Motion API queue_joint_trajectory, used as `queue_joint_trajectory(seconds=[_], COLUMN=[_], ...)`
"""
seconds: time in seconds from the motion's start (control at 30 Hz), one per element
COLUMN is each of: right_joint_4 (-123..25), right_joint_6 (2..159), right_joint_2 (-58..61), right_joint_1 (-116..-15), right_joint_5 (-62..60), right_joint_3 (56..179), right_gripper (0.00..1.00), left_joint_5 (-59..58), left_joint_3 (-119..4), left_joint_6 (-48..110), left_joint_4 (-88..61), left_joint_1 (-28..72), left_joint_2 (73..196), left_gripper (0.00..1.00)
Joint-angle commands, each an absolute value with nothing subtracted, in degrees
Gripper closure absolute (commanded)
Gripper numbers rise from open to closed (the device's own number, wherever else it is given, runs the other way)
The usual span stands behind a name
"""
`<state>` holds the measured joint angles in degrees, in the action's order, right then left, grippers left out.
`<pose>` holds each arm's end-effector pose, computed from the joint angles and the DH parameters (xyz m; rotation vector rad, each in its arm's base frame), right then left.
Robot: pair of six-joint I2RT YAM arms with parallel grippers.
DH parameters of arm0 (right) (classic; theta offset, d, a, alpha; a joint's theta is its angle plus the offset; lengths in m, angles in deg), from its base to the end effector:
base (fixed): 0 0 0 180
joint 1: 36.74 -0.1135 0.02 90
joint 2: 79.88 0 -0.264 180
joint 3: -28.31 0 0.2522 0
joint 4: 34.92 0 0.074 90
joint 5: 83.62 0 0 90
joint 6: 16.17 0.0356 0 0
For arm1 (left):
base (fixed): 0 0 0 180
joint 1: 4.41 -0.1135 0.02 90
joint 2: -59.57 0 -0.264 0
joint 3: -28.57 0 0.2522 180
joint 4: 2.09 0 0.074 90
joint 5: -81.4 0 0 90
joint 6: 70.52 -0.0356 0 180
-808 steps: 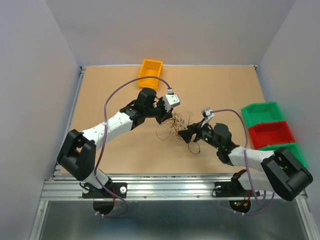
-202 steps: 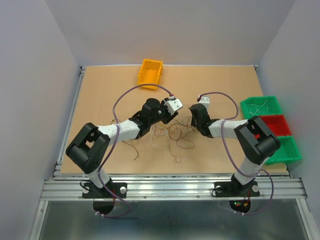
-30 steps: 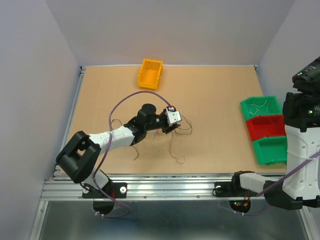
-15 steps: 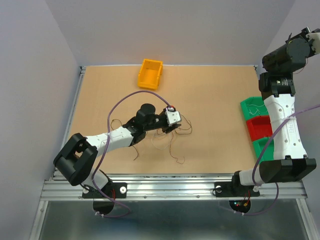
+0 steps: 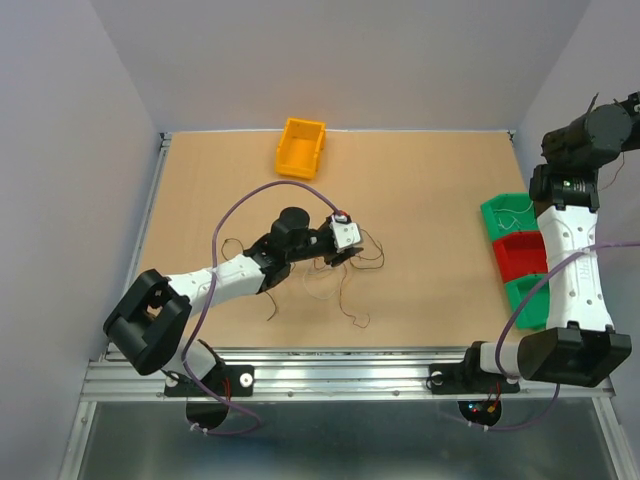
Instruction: Untangle the cables
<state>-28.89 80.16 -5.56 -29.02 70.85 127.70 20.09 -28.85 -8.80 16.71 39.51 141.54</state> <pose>0.2470 -0.0659 0.5207 1.1257 0.7828 -0.5963 0.2166 -0.2324 0.2596 1.2829 1.1104 -0.6222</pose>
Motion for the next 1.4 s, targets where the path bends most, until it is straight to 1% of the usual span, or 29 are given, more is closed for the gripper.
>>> queue_joint_trajectory(seconds=[0.0,0.2,0.5,0.67,0.83,0.97,1.07,1.1,1.13,1.17,1.2,1.3,1.37], right_joint_4=[-26.5,-26.4,-26.4,-28.1,-29.4,-32.1,-35.3,-37.6,-45.2,-45.3,-48.5,-50.8,-54.0], right_joint_6=[83.2,83.9,88.8,95.3,101.4,106.3,108.5,108.5,112.6,115.2,116.6,124.3,129.5], right_joint_2=[-7.7,-9.8,-14.4,-16.1,-15.6,-15.5,-13.8,-10.7,-8.5,-7.1,-5.4,-5.7,-4.9], right_joint_1=[-27.6,-26.2,-24.9,-25.0,-25.0,-25.0,-25.0,-25.0,-24.8,-24.5,-23.9,-18.6,-14.6], right_joint_5=[73.7,74.8,75.1,75.6,75.7,75.2,77.4,79.0,82.5,83.7,83.6,75.6,69.4], right_joint_3=[125.1,122.1,108.2,99.0,94.1,91.5,90.5,91.3,93.4,93.4,93.0,88.2,87.3], right_gripper=[0.99,0.99,0.99,0.99,0.99,0.99,0.99,0.99,0.99,0.99,0.99,0.99,0.99], left_joint_5=[21.2,21.4,20.8,20.8,20.7,20.7,20.6,20.6,20.5,20.5,20.4,20.4,20.4], left_joint_3=[-29.0,-29.0,-29.1,-29.1,-29.2,-29.2,-29.2,-29.2,-29.2,-29.2,-29.2,-29.0,-29.0], left_joint_6=[-8.9,-8.8,-8.5,-8.7,-9.0,-9.2,-9.3,-9.3,-9.4,-9.3,-9.3,-9.3,-9.4], left_joint_4=[18.5,18.6,18.5,18.6,18.6,18.6,18.6,18.6,18.6,18.6,18.6,18.5,18.5], left_joint_1=[39.9,40.1,40.2,40.2,40.4,40.5,40.5,40.6,40.6,40.7,40.7,40.9,41.0], left_joint_2=[138.9,138.8,138.7,138.9,139.3,139.4,139.4,139.4,139.5,139.5,139.5,138.9,138.5], left_gripper=[0.40,0.40,0.40,0.40,0.40,0.40,0.40,0.40,0.40,0.40,0.40,0.40,0.40])
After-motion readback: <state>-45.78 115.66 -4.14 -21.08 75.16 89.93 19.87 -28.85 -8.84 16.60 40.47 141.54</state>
